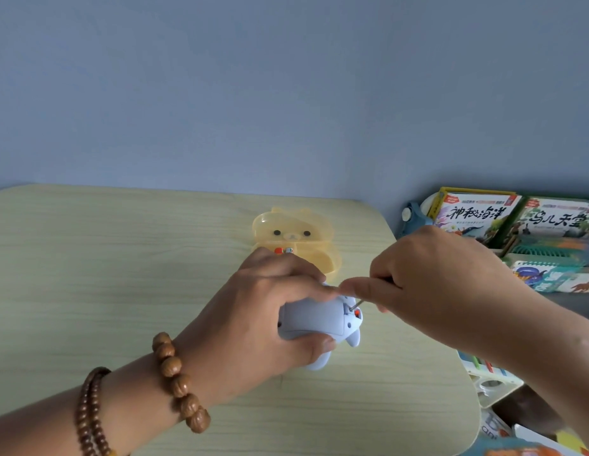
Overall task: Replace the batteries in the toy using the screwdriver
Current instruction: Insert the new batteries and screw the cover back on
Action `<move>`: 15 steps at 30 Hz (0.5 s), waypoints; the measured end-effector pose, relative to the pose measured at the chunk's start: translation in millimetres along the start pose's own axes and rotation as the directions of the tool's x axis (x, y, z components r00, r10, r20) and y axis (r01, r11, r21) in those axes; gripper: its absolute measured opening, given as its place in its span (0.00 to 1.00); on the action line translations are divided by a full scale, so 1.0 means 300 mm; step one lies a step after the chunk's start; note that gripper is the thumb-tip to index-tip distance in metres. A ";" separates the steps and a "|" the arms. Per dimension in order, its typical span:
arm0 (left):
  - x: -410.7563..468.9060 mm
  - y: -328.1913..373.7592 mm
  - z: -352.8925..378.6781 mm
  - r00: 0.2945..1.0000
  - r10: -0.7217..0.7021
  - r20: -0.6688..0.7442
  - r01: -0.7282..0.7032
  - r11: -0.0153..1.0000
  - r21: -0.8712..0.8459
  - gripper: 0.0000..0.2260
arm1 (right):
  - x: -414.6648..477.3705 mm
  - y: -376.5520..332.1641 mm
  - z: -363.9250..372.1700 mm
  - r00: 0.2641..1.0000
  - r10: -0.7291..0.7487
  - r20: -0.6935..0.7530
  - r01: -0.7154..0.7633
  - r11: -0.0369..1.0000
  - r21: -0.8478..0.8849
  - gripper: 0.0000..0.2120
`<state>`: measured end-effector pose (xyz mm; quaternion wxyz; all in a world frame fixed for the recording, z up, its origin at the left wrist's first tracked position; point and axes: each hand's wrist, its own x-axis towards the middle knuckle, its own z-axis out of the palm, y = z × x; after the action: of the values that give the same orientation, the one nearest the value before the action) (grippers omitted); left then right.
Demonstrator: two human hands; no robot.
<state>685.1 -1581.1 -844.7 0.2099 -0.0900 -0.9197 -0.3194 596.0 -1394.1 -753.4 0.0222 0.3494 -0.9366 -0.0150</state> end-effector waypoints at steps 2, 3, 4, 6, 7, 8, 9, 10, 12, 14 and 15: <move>-0.001 -0.001 0.001 1.000 -0.002 -0.012 0.002 1.000 -0.018 0.20 | -0.007 0.018 -0.003 0.998 -0.012 -0.060 0.017 0.996 0.085 0.28; -0.002 -0.001 0.003 1.000 0.000 -0.021 0.000 1.000 -0.026 0.20 | -0.009 0.033 -0.005 0.994 -0.005 -0.108 0.023 0.986 0.168 0.24; -0.003 -0.003 0.004 1.000 -0.001 -0.026 0.000 1.000 -0.026 0.20 | -0.011 0.048 -0.007 0.987 0.017 -0.159 0.027 0.963 0.268 0.18; -0.005 -0.005 0.002 1.000 -0.009 -0.018 0.009 1.000 -0.003 0.20 | -0.009 0.074 0.012 0.970 0.099 -0.222 0.009 0.897 0.442 0.08; -0.005 -0.004 -0.001 1.000 -0.013 -0.009 0.013 1.000 0.011 0.20 | -0.010 0.083 0.036 0.963 0.153 -0.224 -0.020 0.863 0.505 0.06; -0.005 -0.002 -0.003 1.000 -0.015 -0.002 0.015 1.000 0.021 0.20 | -0.011 0.091 0.069 0.951 0.213 -0.224 -0.056 0.832 0.551 0.05; -0.005 -0.001 -0.006 1.000 -0.016 0.002 0.016 1.000 0.026 0.20 | -0.011 0.097 0.107 0.932 0.277 -0.234 -0.095 0.808 0.582 0.05; -0.005 -0.001 -0.007 1.000 -0.016 0.004 0.016 0.999 0.028 0.20 | -0.012 0.099 0.145 0.906 0.342 -0.248 -0.132 0.787 0.602 0.06; -0.003 -0.001 -0.006 1.000 -0.014 0.006 0.014 1.000 0.027 0.20 | -0.013 0.095 0.211 0.851 0.453 -0.267 -0.200 0.748 0.633 0.08; -0.005 -0.004 -0.004 1.000 -0.013 0.001 0.013 1.000 0.021 0.20 | -0.011 0.088 0.261 0.798 0.529 -0.289 -0.262 0.736 0.624 0.13; -0.006 -0.005 -0.004 1.000 -0.013 -0.001 0.013 1.000 0.017 0.20 | -0.009 0.084 0.281 0.783 0.543 -0.304 -0.286 0.748 0.598 0.15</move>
<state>686.8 -1583.1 -845.4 0.2091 -0.0820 -0.9227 -0.3132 577.0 -1372.3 -836.4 0.1503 0.1110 -0.9261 0.3278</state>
